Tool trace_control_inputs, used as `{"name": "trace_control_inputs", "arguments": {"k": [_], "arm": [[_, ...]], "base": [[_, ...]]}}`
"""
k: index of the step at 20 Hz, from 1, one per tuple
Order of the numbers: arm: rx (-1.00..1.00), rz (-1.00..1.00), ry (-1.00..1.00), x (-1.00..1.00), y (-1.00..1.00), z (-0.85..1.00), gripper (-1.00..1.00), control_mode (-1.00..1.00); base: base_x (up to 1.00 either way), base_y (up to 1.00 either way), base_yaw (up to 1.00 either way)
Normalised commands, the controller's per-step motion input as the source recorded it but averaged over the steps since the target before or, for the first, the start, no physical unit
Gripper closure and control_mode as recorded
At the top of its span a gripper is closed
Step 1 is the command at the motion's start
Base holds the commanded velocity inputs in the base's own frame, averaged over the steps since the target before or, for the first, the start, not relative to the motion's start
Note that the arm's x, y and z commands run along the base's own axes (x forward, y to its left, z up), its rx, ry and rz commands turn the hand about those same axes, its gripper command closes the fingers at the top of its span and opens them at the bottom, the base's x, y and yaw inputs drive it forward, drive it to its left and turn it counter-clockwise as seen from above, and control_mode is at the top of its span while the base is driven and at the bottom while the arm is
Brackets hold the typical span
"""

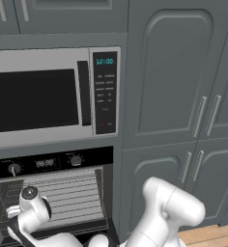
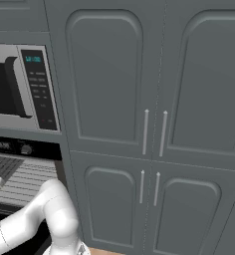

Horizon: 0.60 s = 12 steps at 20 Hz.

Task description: Take the fish from the oven and place it on the plate on the counter.

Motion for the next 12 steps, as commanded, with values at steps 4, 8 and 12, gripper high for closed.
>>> {"name": "trace_control_inputs", "arguments": {"k": [4, 8, 12], "arm": [[0.00, 0.00, 0.02, 0.13, 0.00, -0.25, -1.00, -1.00], [0.00, 0.00, 0.01, 0.12, 0.00, -0.15, -1.00, -1.00], [0.00, 0.00, 0.01, 0.00, 0.01, -0.21, -1.00, -1.00]], "base": [[0.00, 0.00, 0.00], [0.00, 0.00, 0.00], [0.00, 0.00, 0.00]]}}
